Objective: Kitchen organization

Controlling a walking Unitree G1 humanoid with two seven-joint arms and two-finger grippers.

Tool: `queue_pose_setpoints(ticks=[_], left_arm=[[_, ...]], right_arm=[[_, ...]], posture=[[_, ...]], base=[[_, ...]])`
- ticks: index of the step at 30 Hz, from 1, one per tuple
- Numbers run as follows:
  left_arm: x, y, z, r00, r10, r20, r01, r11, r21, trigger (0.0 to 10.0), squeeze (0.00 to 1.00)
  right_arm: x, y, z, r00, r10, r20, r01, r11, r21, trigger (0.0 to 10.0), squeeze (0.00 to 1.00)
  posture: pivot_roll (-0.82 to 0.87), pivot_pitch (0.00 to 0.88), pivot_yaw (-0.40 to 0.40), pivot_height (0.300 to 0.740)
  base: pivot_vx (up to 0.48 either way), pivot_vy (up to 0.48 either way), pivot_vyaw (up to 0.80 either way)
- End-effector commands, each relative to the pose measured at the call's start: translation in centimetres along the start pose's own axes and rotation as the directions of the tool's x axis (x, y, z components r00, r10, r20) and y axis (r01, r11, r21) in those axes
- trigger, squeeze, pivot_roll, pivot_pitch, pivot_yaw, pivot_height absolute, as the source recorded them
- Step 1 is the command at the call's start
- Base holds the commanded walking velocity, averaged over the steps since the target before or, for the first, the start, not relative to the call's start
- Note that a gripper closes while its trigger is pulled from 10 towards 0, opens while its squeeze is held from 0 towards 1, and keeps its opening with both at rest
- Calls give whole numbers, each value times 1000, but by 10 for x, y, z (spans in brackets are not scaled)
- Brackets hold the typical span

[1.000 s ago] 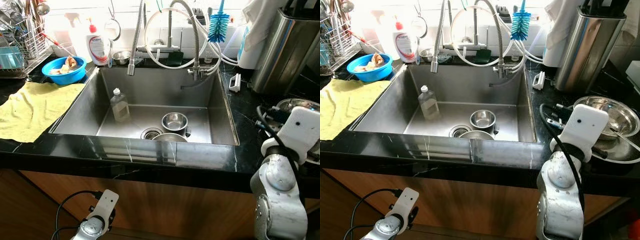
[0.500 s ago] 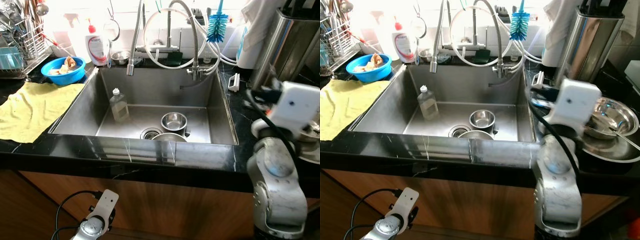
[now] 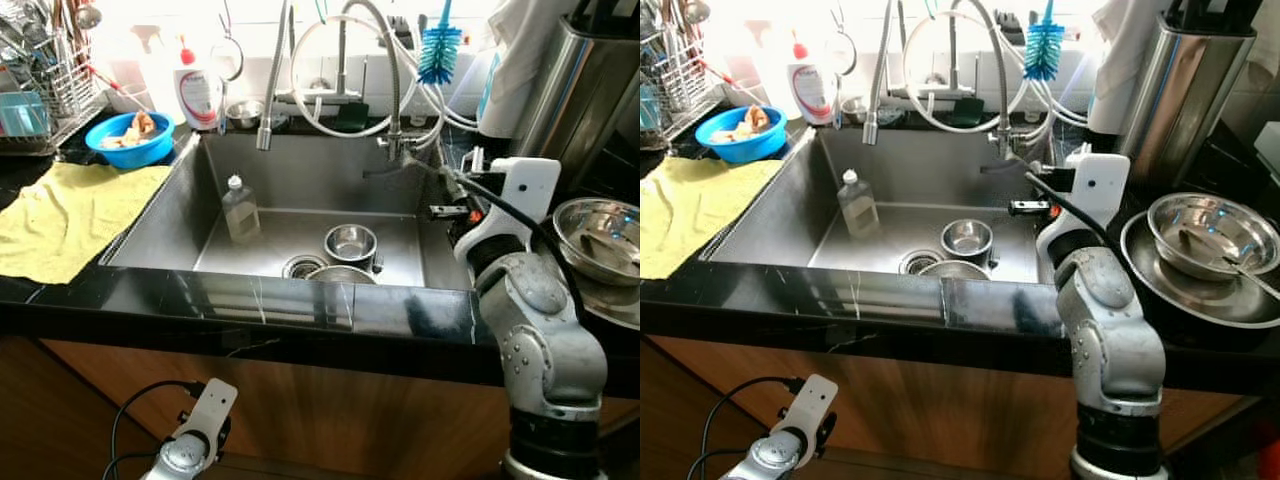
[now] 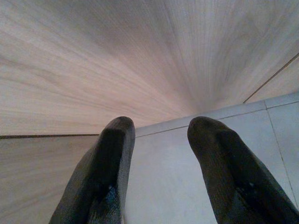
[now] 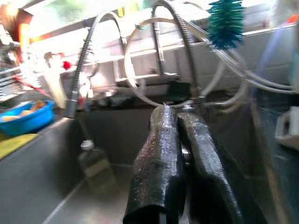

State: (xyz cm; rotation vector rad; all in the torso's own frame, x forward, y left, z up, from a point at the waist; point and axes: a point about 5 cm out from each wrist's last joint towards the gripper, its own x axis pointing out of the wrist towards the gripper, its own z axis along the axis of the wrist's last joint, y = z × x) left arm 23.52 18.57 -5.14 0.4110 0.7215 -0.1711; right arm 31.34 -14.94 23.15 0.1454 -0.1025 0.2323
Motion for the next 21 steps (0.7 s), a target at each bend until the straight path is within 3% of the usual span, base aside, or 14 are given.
queue_pose_setpoints(ticks=[1, 3, 9, 16, 18, 21], left_arm=[[-1, 4, -3, 1000, 13, -9, -13, 1000, 2, 10000, 0], [-1, 4, -3, 1000, 13, -10, -13, 1000, 2, 10000, 0], [-1, 4, -3, 1000, 16, -9, -16, 1000, -2, 10000, 0], [-1, 4, -4, 1000, 16, -9, -16, 1000, -3, 10000, 0], [-1, 5, -5, 1000, 17, -11, -17, 1000, -2, 10000, 0], [-2, 5, -5, 1000, 18, -12, -18, 1000, -2, 10000, 0]], right_arm=[[10, 2, 0, 998, 56, -32, -54, 998, 38, 10000, 0], [17, 6, 1, 992, 119, -31, -116, 990, 85, 10000, 0], [27, 4, -9, 985, 138, -101, -126, 985, 116, 10000, 0], [29, 1, -22, 973, 149, -174, -133, 986, 104, 10000, 0], [29, -8, -42, 957, 119, -265, -104, 992, 71, 10000, 0], [28, -16, -54, 948, 86, -305, -76, 996, 44, 10000, 0]], posture=[[-128, 0, 48, 740], [-128, 0, 48, 740], [-118, 0, 43, 740], [-116, 0, 41, 740], [-112, 0, 40, 740], [-109, 0, 40, 740]], base=[[0, 0, 0], [0, 0, 0], [0, 0, 0], [0, 0, 0], [0, 0, 0], [0, 0, 0]])
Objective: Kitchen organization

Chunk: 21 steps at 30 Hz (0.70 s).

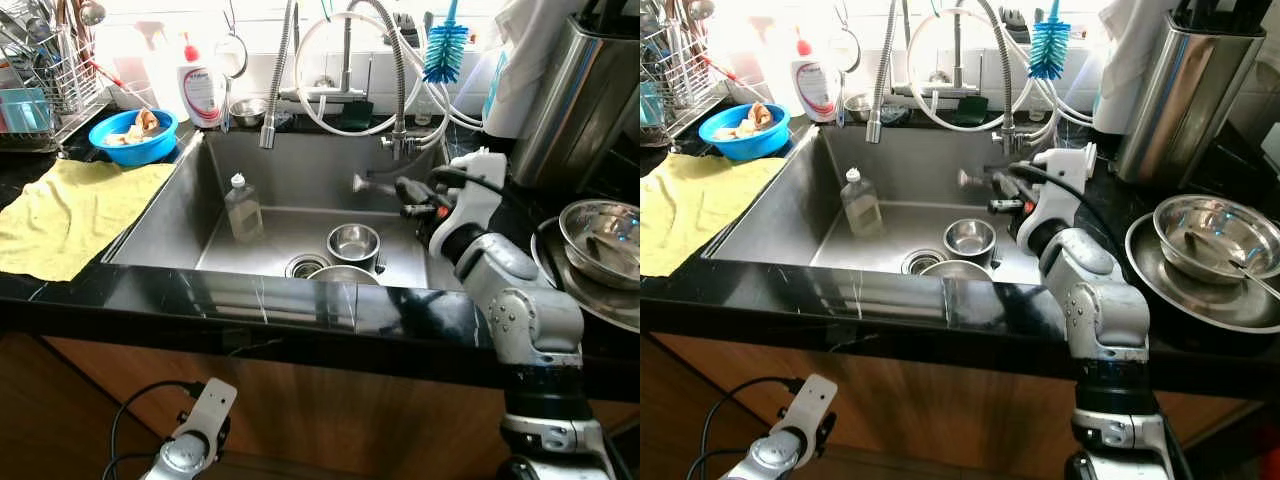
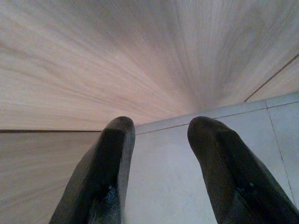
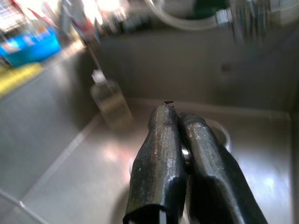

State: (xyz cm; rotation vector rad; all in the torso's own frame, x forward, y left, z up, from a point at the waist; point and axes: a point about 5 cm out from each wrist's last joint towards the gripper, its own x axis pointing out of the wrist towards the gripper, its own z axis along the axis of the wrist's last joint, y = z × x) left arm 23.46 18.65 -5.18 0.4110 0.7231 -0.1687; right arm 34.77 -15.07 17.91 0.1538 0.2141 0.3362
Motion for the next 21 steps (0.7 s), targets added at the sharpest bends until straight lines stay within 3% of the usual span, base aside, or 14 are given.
queue_pose_setpoints(ticks=[1, 7, 12, 13, 14, 15, 21], left_arm=[[-1, 5, -5, 1000, 16, -10, -16, 1000, -1, 10000, 0], [-2, 6, -5, 1000, 17, -10, -17, 1000, 2, 10000, 0], [-1, 7, -4, 1000, 18, -8, -18, 1000, 3, 10000, 0], [-1, 7, -4, 1000, 17, -8, -17, 1000, 4, 10000, 0], [-1, 7, -4, 1000, 17, -7, -17, 1000, 5, 10000, 0], [-1, 7, -4, 1000, 17, -7, -17, 1000, 5, 10000, 0], [-2, 6, -5, 1000, 15, -8, -15, 1000, 8, 10000, 0]], right_arm=[[1, 0, 1, 1000, -2, 5, 2, 1000, -20, 10000, 0], [4, -12, -15, 995, -80, -60, 72, 990, -124, 10000, 0], [5, -11, -19, 996, -74, -59, 67, 990, -122, 10000, 0], [5, -11, -19, 996, -74, -57, 67, 990, -121, 10000, 718], [5, -11, -19, 996, -73, -53, 66, 991, -117, 10000, 718], [4, -11, -18, 996, -72, -48, 66, 991, -113, 10000, 1000], [5, -11, -18, 996, -78, -34, 74, 991, -113, 10000, 1000]], posture=[[-109, 0, 40, 740], [-103, 0, 39, 740], [-102, 0, 38, 740], [-102, 0, 38, 740], [-102, 0, 38, 740], [-102, 0, 38, 740], [-99, 0, 38, 740]], base=[[0, 0, 0], [0, 0, 0], [0, 0, 0], [0, 0, 0], [0, 0, 0], [0, 0, 0], [0, 0, 0]])
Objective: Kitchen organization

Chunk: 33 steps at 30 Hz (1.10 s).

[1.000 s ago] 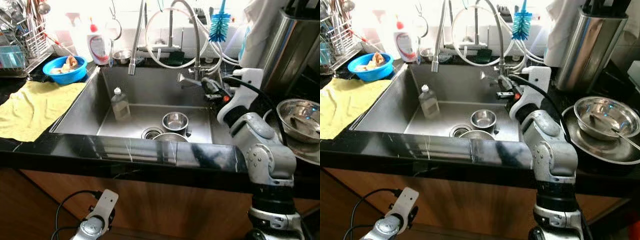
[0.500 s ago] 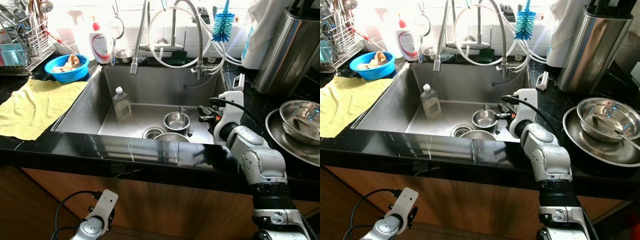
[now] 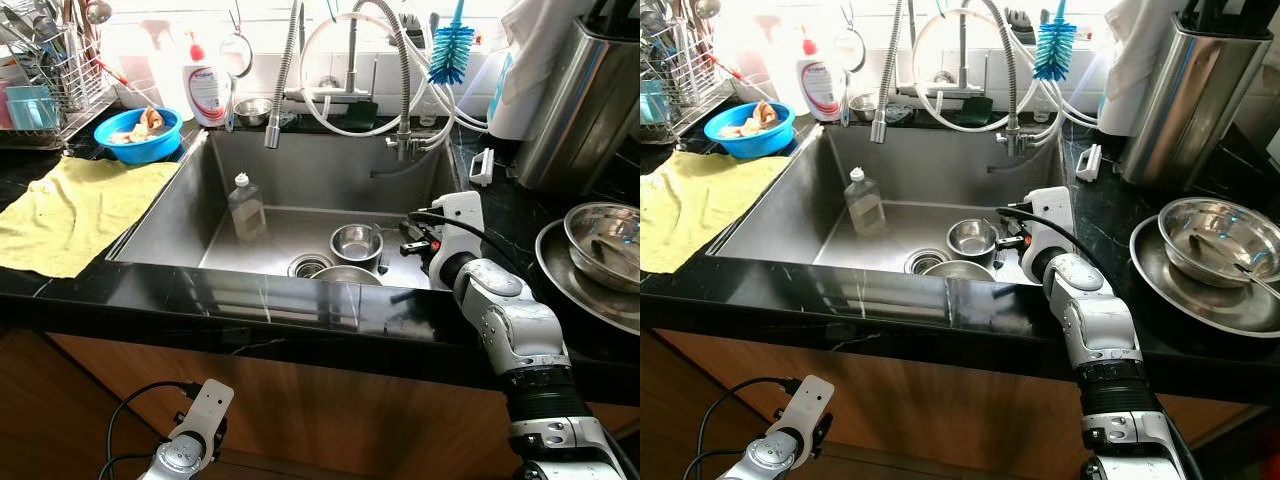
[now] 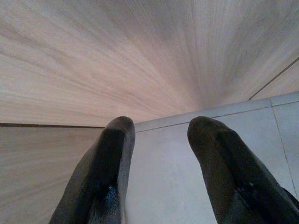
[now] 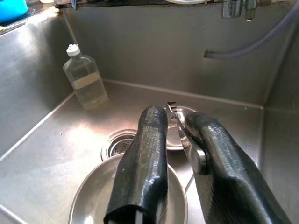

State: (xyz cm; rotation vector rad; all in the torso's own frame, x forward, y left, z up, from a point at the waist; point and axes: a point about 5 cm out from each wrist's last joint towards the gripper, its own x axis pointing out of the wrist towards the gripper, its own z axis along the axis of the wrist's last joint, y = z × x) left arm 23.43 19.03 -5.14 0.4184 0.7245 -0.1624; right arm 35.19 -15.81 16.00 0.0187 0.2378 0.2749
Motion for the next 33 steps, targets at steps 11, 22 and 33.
queue_pose_setpoints(ticks=[11, 22, 33], left_arm=[[-2, 2, -5, 1000, 4, -8, -4, 1000, 9, 10000, 0], [-1, 1, -4, 1000, 4, -6, -4, 1000, 4, 10000, 0], [-1, 2, -5, 1000, 7, -8, -7, 1000, 1, 10000, 0]], right_arm=[[-4, 12, 5, 999, 14, 44, -14, 1000, 14, 10000, 1000], [-4, 10, 10, 998, 4, 57, -4, 1000, 10, 10000, 1000], [-5, 8, 14, 998, -7, 64, 7, 1000, -9, 10000, 1000]], posture=[[-99, 0, 40, 740], [-99, 0, 36, 740], [-98, 0, 36, 740]], base=[[0, 0, 0], [0, 0, 0], [0, 0, 0]])
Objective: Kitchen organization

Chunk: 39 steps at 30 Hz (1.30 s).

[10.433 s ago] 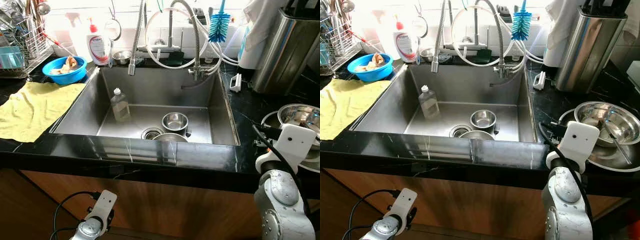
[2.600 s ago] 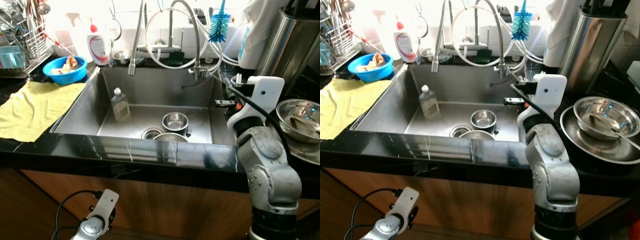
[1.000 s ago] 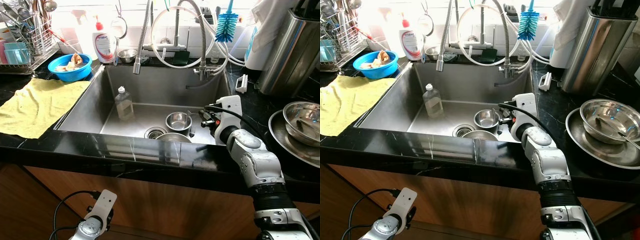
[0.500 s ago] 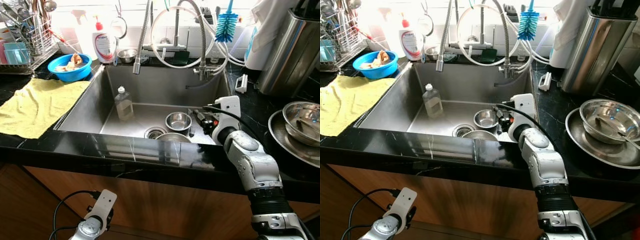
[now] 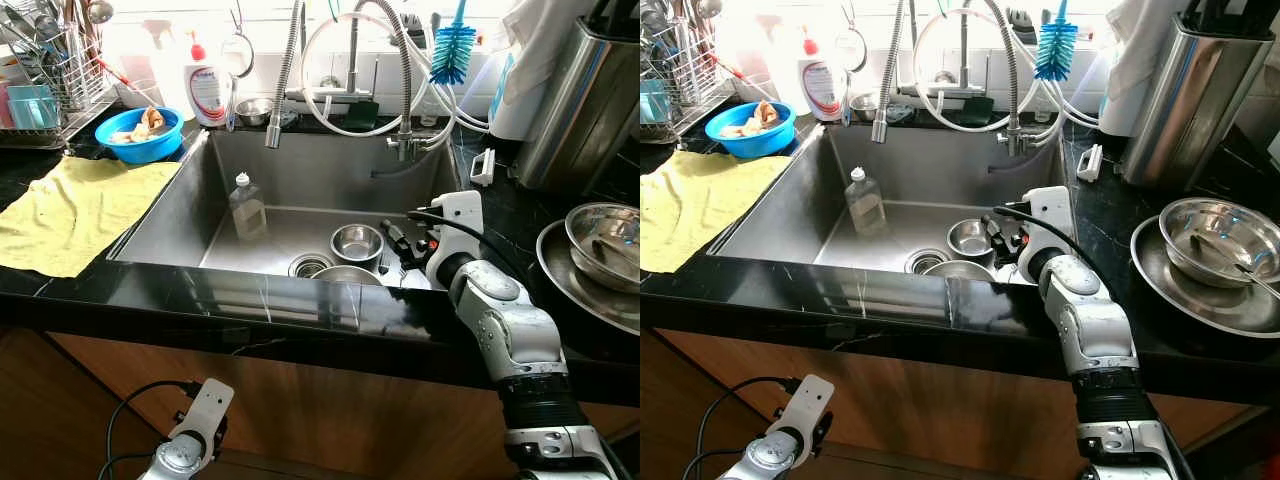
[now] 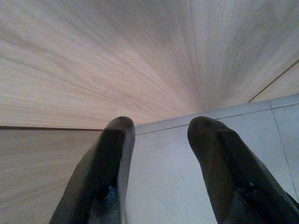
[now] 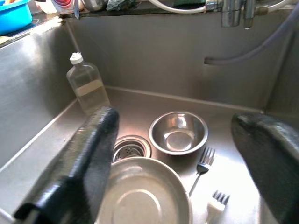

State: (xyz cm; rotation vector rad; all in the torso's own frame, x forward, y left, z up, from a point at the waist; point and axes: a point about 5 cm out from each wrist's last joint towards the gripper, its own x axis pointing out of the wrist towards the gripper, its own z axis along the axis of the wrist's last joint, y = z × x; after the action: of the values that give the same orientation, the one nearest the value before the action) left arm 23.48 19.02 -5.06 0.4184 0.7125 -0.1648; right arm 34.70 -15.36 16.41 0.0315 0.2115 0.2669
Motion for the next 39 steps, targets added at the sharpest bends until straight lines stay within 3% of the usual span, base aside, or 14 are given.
queue_pose_setpoints(ticks=[1, 2, 7, 13, 15, 16, 18, 22, 28, 32, 33, 34, 36, 39], left_arm=[[-1, 2, -5, 1000, 6, -19, -6, 1000, 0, 10000, 0], [-1, 2, -5, 1000, 6, -19, -6, 1000, 0, 10000, 0], [-1, 2, -4, 1000, 6, -18, -6, 1000, 1, 10000, 0], [-1, 2, -4, 1000, 6, -19, -6, 1000, -2, 10000, 0], [-1, 2, -4, 1000, 5, -20, -5, 1000, -1, 10000, 0], [-1, 2, -3, 1000, 4, -20, -4, 1000, 1, 10000, 0], [-1, 2, -3, 1000, 3, -20, -3, 1000, 1, 10000, 0], [0, -1, -2, 1000, -4, -18, 4, 1000, 3, 10000, 0], [0, -4, -1, 1000, -12, -16, 12, 1000, 5, 10000, 0], [1, -4, 0, 1000, -13, -13, 13, 1000, 4, 10000, 0], [1, -4, 0, 1000, -14, -13, 15, 1000, 3, 10000, 0], [1, -4, 0, 1000, -14, -13, 15, 1000, 3, 10000, 0], [1, -4, 0, 1000, -16, -13, 16, 1000, 3, 10000, 0], [1, -4, 0, 1000, -14, -14, 14, 1000, 4, 10000, 0]], right_arm=[[-1, 0, 14, 998, -23, 51, 25, 999, -40, 10000, 651], [-2, -5, 21, 993, -73, 89, 83, 990, -110, 10000, 0], [-8, -9, 38, 971, -135, 196, 170, 970, -175, 10000, 0], [-43, -7, 74, 875, -216, 433, 358, 892, -278, 10000, 0], [-50, -9, 79, 857, -233, 460, 389, 878, -279, 10000, 0], [-63, -11, 85, 826, -261, 499, 443, 848, -290, 10000, 0], [-66, -12, 86, 821, -264, 505, 454, 840, -299, 10000, 0], [-100, -23, 88, 778, -325, 538, 562, 744, -362, 10000, 0], [-125, -44, 85, 737, -422, 528, 642, 679, -355, 10000, 0], [-136, -56, 83, 737, -471, 484, 674, 561, -481, 10000, 0], [-141, -63, 82, 724, -509, 465, 686, 461, -563, 10000, 0], [-141, -63, 82, 724, -509, 465, 686, 461, -563, 10000, 0], [-146, -70, 77, 718, -551, 425, 654, 324, -684, 10000, 0], [-146, -67, 69, 728, -564, 391, 637, 345, -690, 10000, 0]], posture=[[-99, 0, 37, 740], [-101, 0, 38, 740], [-105, 0, 40, 740], [-120, 0, 49, 740], [-124, 0, 50, 740], [-133, 0, 51, 740], [-133, 0, 51, 740], [-155, 0, 58, 740], [-170, 0, 58, 740], [-172, 0, 58, 740], [-177, 0, 59, 740], [-177, 0, 59, 740], [-177, 0, 59, 740], [-175, 0, 58, 740]], base=[[0, 0, 0], [0, 0, 0], [0, 0, 0], [0, 0, 0], [0, 0, 0], [0, 0, 0], [0, 0, 0], [0, 0, 0], [0, 0, 0], [0, 0, 0], [0, 0, 0], [0, 0, 0], [0, 0, 0], [0, 0, 0]])
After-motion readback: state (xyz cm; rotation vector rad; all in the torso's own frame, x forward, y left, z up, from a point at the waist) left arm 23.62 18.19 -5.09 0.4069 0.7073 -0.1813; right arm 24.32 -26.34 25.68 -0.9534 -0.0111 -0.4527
